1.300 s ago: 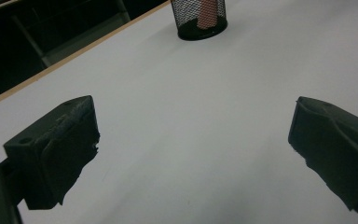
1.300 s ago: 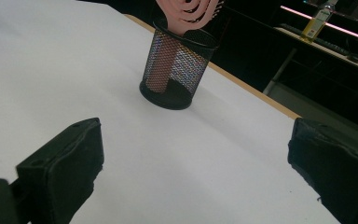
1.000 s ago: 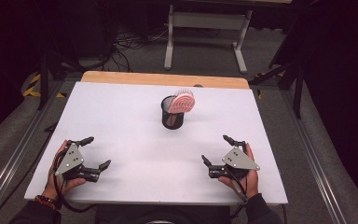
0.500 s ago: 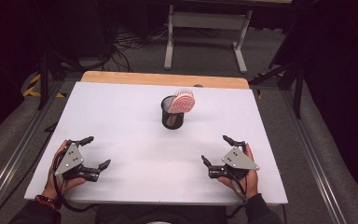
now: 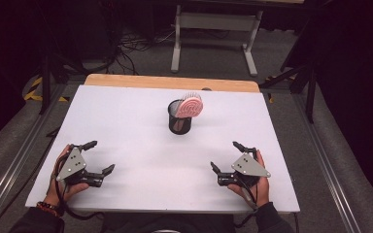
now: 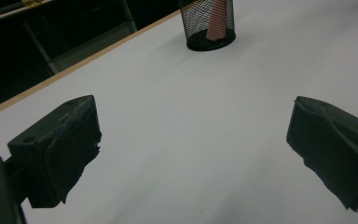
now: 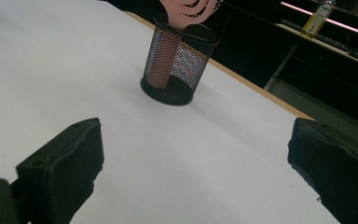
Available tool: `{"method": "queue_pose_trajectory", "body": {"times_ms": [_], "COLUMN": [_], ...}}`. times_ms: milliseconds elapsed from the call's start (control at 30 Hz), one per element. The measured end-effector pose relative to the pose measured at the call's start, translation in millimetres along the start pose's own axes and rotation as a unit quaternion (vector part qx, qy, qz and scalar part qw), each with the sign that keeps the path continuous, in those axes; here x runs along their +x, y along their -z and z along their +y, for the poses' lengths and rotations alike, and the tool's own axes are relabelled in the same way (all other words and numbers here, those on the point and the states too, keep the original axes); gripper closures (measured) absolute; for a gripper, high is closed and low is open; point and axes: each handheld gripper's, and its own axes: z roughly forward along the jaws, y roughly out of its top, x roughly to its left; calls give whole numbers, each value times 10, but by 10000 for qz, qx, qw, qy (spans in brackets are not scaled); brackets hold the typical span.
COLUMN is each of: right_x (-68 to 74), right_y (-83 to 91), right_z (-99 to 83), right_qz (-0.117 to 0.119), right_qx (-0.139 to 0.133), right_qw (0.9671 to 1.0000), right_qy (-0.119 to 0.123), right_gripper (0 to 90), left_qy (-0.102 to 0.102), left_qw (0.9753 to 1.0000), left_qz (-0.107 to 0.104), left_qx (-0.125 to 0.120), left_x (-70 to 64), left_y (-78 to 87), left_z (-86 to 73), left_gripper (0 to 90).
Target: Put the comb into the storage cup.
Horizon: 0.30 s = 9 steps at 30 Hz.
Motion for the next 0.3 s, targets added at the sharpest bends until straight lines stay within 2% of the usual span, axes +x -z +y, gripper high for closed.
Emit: {"method": "queue_pose_trajectory", "body": {"times_ms": [300], "right_x": [-57], "right_y": [12], "right_z": [-29], "right_qz": [-68], "right_qx": [1], "right_qw": [9999], "right_qy": [-116], "right_gripper": [44], "left_qy": [83], "left_qw": [10000], "left_qz": [-33], "left_qx": [-34], "left_x": [5], "left_y": [-10], "left_z": [11], "left_gripper": [38]}}
